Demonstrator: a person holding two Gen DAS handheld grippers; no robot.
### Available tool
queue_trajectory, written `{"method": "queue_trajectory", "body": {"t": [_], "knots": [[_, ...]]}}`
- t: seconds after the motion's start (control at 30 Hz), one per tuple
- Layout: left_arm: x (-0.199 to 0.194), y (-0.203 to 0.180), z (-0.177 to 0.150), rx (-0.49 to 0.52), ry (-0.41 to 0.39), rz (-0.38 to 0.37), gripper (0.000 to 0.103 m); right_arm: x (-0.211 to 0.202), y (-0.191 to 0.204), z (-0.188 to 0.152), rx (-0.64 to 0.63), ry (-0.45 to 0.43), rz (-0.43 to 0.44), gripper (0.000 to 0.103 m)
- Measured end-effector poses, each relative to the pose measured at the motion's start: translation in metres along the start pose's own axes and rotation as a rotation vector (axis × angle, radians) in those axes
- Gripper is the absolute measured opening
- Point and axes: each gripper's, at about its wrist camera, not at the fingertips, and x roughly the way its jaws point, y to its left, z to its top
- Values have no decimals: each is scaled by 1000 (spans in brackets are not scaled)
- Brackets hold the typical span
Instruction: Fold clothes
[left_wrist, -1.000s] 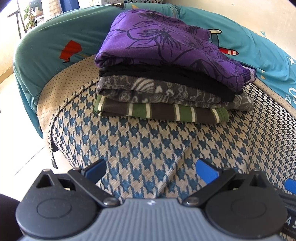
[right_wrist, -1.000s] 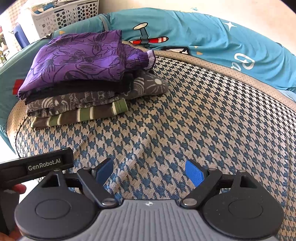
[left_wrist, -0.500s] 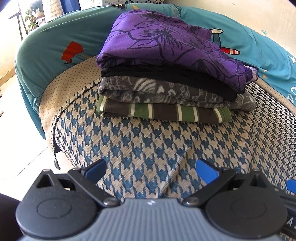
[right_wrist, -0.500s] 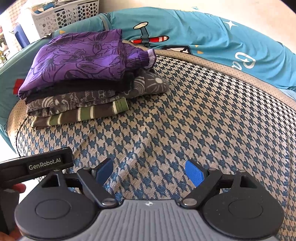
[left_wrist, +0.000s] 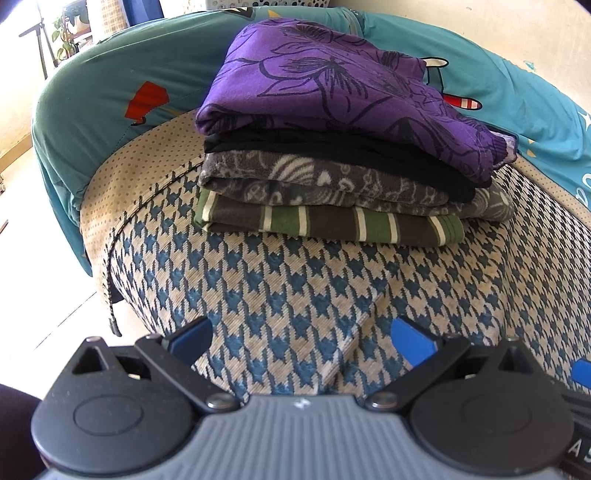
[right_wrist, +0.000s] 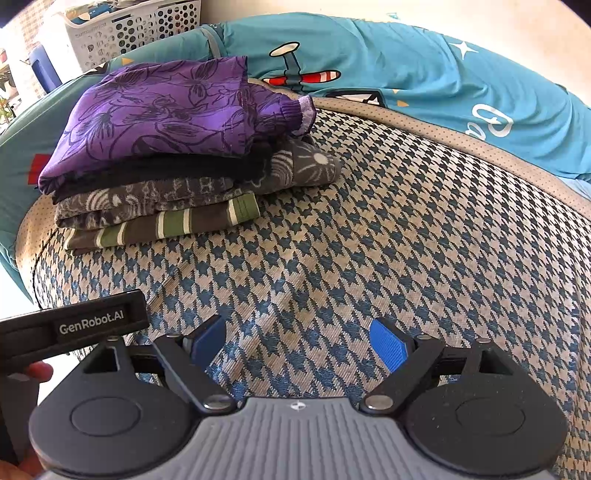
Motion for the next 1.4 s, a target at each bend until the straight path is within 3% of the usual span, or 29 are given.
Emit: {"method": "queue_trajectory", "body": {"t": [1.4], "knots": [[-1,-2,-1,-3,1,8,103,-1,3,0,-5,5,3,85]]}}
